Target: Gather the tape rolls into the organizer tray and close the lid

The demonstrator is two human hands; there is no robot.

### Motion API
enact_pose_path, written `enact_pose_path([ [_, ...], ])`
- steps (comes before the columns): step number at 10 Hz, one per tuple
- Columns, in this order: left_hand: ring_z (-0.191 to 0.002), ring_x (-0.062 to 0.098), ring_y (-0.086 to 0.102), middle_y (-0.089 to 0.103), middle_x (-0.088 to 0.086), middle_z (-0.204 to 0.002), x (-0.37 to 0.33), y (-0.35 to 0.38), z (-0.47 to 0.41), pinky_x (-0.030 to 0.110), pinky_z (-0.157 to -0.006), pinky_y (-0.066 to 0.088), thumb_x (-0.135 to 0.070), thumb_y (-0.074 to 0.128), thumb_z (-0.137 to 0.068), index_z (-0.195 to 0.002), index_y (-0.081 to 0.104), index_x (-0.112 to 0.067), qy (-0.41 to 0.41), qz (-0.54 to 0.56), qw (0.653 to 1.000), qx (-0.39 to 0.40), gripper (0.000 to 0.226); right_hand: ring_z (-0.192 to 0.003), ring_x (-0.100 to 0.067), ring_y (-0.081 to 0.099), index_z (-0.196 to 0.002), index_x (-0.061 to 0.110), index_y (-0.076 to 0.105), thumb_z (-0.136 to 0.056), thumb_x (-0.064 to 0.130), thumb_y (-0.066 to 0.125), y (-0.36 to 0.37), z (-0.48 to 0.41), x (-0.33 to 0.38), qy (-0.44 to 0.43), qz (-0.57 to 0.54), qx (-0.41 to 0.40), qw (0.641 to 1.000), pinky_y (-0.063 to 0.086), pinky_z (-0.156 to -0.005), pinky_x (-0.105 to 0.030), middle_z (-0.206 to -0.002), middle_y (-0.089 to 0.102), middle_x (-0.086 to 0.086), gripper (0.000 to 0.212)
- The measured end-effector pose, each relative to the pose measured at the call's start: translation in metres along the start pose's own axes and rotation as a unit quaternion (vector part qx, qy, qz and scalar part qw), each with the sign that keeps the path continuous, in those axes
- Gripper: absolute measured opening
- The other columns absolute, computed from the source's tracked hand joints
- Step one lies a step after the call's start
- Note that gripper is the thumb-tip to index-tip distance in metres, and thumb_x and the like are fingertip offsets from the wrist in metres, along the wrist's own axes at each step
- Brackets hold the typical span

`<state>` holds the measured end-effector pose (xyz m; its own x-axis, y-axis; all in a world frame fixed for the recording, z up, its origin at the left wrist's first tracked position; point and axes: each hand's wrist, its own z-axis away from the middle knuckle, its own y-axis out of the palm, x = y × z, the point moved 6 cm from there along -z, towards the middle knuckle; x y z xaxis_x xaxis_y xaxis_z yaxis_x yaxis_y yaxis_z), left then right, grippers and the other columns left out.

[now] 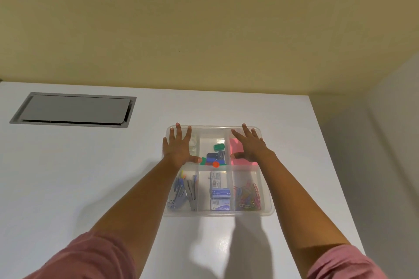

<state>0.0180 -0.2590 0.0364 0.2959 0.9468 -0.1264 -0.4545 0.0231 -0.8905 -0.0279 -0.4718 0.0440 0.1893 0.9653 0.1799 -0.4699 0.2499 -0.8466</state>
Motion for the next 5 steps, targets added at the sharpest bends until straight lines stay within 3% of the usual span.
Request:
enact_pose_path([
  [3, -0.149, 0.030, 0.003, -0.005, 0.011, -0.161, -0.002, -0.009, 0.006, 0.045, -0.119, 0.016, -0.057, 0.055, -0.085, -0.152, 0.004, -0.020, 0.032, 0.016, 0.998, -0.042, 0.093, -0.147, -0.037, -0.005, -0.151, 0.026, 0.003, -0.090, 0.046, 0.055, -0.003, 0.013, 0.002, -0.005, 0.008, -0.005, 1.000, 0.012, -0.118, -0.055, -0.160, -0.012, -0.009, 0.082],
  [4, -0.149, 0.025, 0.007, 0.005, 0.008, -0.162, -0.006, -0.030, 0.015, 0.040, -0.121, 0.013, -0.047, 0.037, -0.098, -0.151, 0.012, -0.016, 0.035, 0.019, 0.993, -0.115, 0.066, -0.148, -0.032, -0.005, -0.151, 0.023, 0.003, -0.096, 0.047, 0.042, -0.012, 0.023, 0.008, -0.011, 0.028, -0.076, 0.997, 0.008, -0.120, -0.049, -0.161, -0.008, -0.010, 0.072],
  [5, -0.149, 0.023, 0.007, 0.007, 0.007, -0.162, -0.012, -0.046, 0.024, 0.039, -0.121, 0.009, -0.038, 0.026, -0.103, -0.151, 0.014, -0.013, 0.035, 0.017, 0.986, -0.164, 0.055, -0.148, -0.029, -0.006, -0.151, 0.020, 0.001, -0.099, 0.045, 0.035, -0.025, 0.032, 0.016, -0.022, 0.048, -0.134, 0.990, 0.004, -0.121, -0.045, -0.161, -0.008, -0.009, 0.067],
])
